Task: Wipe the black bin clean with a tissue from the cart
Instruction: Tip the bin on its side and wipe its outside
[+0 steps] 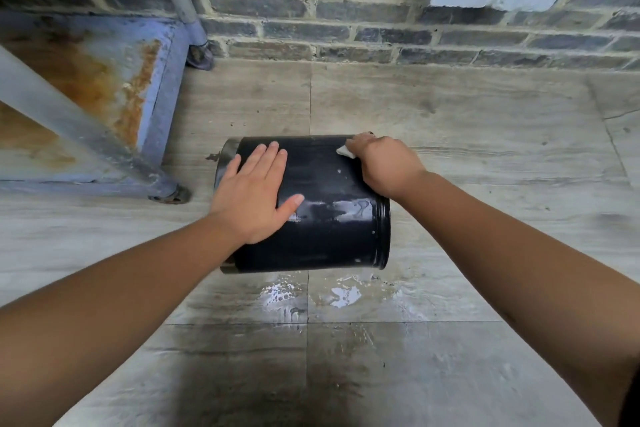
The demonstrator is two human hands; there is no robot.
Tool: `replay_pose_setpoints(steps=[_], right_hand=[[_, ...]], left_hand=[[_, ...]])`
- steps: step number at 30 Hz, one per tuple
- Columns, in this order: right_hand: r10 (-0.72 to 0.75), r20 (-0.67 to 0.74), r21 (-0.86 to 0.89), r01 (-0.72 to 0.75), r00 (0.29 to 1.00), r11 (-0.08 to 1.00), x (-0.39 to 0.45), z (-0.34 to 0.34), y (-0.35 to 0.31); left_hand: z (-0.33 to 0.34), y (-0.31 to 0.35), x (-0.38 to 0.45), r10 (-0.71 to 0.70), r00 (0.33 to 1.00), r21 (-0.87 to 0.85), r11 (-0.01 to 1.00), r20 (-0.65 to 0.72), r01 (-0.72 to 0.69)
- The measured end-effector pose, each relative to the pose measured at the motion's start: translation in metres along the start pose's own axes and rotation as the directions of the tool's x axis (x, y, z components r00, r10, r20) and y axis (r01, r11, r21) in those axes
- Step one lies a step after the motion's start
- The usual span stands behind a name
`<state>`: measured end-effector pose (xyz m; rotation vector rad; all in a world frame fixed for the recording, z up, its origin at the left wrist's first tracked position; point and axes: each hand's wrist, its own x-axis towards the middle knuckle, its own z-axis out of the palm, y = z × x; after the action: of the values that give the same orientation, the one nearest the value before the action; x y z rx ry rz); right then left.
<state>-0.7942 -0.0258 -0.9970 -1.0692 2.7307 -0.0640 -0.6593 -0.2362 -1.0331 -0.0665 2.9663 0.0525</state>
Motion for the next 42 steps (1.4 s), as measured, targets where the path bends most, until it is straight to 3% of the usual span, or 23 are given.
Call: replay_pose_setpoints(steps=[6,9,14,17,19,20,22,24,27,29,31,34,38,42], right_hand=[[-0.144,-0.088,-0.105,0.135,0.986,0.985,-0.051,0.017,-0.015],[-0.283,-0.143,-0.137,0.264,0.948,0.955,-0.083,0.032,-0.021],[-0.455,-0.189,-0.037,0.457,0.870,0.889,-0.127,0.069,-0.027],[-0.522,-0.167,-0.052,0.521,0.837,0.852,-0.139,0.078,-0.030],[-0.511,-0.198,0.026,0.525,0.837,0.850,-0.139,0.072,-0.038],[-0.451,-0.246,0.135,0.492,0.858,0.860,-0.136,0.064,-0.043],[-0.172,-0.340,0.449,0.320,0.925,0.834,-0.118,0.043,-0.051],[0.161,-0.287,0.722,0.103,0.944,0.684,-0.088,0.018,-0.049],[0.469,-0.214,0.856,-0.067,0.857,0.513,-0.030,-0.013,-0.030],[0.559,-0.183,0.870,-0.131,0.809,0.474,0.008,-0.025,-0.019],[0.537,-0.171,0.774,-0.225,0.826,0.592,0.038,-0.023,-0.014],[0.413,-0.095,0.563,-0.293,0.906,0.773,0.064,-0.002,-0.026],[0.265,0.037,0.342,-0.261,0.963,0.903,0.073,0.020,-0.056],[0.099,0.121,0.261,-0.128,0.988,0.957,0.066,0.018,-0.060]], left_hand=[[-0.005,-0.005,0.017,-0.015,1.000,-0.003,1.000,0.019,0.015],[-0.006,-0.005,0.019,-0.013,1.000,-0.020,1.000,0.017,0.013],[-0.009,-0.007,0.022,0.004,1.000,-0.021,1.000,0.024,-0.004],[-0.009,-0.006,0.020,0.008,1.000,-0.026,1.000,0.019,-0.007],[-0.008,-0.005,0.016,0.009,1.000,-0.024,1.000,0.013,-0.009],[-0.006,-0.004,0.013,0.010,1.000,-0.016,1.000,0.011,-0.010],[-0.003,-0.001,0.004,0.014,1.000,-0.003,1.000,-0.004,-0.014],[0.003,0.004,-0.012,0.015,0.999,0.015,1.000,-0.037,-0.014],[0.014,0.014,-0.038,0.031,0.997,0.059,0.998,-0.066,-0.027],[0.020,0.018,-0.052,0.041,0.996,0.081,0.996,-0.074,-0.035],[0.024,0.020,-0.063,0.053,0.996,0.090,0.995,-0.073,-0.046],[0.027,0.021,-0.071,0.076,0.994,0.091,0.993,-0.072,-0.070],[0.028,0.019,-0.071,0.081,0.994,0.083,0.994,-0.068,-0.075],[0.028,0.019,-0.070,0.080,0.995,0.076,0.994,-0.063,-0.075]])
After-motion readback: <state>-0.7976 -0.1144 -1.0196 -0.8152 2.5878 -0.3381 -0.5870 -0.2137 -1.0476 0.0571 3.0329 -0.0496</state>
